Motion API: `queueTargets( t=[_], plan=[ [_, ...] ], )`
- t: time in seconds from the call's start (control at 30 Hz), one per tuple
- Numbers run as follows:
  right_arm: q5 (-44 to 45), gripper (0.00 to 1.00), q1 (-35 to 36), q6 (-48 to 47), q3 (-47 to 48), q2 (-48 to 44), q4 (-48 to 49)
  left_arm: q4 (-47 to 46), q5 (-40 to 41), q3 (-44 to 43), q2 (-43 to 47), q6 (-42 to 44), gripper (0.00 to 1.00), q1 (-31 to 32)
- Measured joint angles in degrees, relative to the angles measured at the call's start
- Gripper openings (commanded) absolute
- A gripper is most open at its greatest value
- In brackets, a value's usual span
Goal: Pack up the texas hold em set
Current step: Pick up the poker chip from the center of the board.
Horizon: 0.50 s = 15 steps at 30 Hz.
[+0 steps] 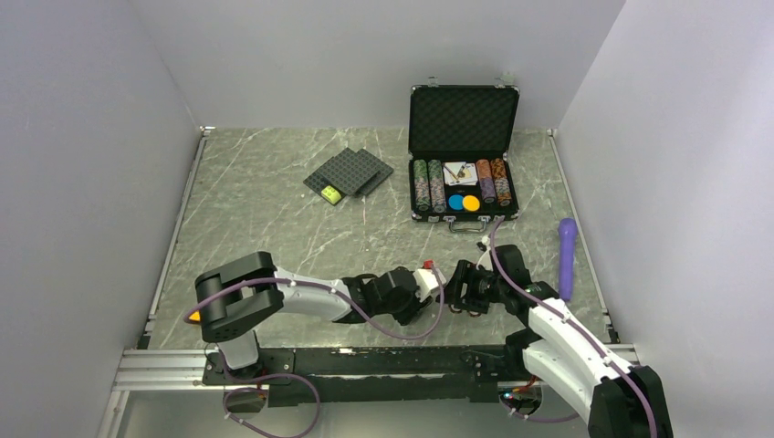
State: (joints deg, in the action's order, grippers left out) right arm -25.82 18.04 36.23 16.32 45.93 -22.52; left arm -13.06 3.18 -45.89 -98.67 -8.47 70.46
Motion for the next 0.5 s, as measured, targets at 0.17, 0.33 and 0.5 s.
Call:
queueTargets(
  t=[0.17,0.33,0.5],
  plan=[
    [-0.48,0.66,0.04,0.39,-0.24,0.35,0.42,-1.95,-0.42,2.43,1.44,-1.42,0.40,-0.46],
    [-1.86,0.64,0.28,1.97,-0.33,0.79,2.51,-4.15,-0.85,4.81,2.75,-2.75,0.39,-0.87],
    [-3.30,0.63,1.53,4.72,-0.96,2.38,6.16,-6.10,-1.18,6.14,3.17,-3.48,0.39,-1.14]
  ],
)
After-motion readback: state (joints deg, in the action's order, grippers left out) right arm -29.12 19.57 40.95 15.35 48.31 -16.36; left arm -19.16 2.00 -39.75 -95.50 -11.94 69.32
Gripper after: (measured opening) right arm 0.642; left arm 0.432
